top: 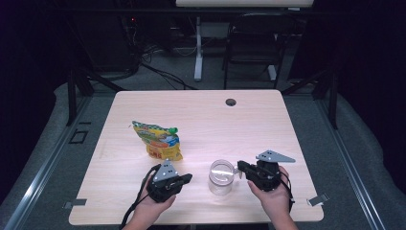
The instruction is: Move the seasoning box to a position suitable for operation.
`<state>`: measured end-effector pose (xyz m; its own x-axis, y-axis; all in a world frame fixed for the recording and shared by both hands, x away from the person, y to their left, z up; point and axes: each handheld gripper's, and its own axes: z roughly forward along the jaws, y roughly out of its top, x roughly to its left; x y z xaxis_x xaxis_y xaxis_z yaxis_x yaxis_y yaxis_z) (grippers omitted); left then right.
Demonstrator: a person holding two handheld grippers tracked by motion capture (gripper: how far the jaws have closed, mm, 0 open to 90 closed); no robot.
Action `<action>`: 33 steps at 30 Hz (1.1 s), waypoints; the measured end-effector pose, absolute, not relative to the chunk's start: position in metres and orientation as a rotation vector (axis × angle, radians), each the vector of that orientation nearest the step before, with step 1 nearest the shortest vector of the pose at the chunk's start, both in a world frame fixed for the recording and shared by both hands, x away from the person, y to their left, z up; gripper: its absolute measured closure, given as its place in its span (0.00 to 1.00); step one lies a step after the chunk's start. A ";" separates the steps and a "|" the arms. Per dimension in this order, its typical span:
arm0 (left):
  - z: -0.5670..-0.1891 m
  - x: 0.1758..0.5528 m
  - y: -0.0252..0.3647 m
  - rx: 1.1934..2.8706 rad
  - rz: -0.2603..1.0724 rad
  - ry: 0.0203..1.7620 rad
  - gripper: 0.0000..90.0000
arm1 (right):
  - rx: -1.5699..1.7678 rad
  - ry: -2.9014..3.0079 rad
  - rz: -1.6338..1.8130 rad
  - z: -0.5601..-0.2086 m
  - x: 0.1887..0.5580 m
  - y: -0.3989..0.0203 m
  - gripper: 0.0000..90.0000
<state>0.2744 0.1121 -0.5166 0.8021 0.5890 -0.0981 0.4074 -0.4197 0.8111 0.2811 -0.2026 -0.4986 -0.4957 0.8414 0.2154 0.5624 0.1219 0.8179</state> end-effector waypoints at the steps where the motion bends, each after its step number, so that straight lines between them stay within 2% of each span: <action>1: -0.517 0.275 0.110 2.070 0.245 0.734 1.00 | 1.372 2.103 1.315 -0.499 0.281 -0.202 0.96; 19: -0.521 0.277 0.078 2.110 0.201 0.682 1.00 | 1.361 2.108 1.313 -0.499 0.280 -0.203 0.96; 33: -0.524 0.280 0.068 2.115 0.184 0.680 1.00 | 1.360 2.108 1.314 -0.499 0.280 -0.203 0.96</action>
<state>0.2799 0.0683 -0.5235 0.8389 0.5319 -0.1156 0.4016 -0.4615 0.7910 0.2801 -0.2030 -0.4990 -0.5021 0.8395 0.2076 0.5562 0.1296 0.8209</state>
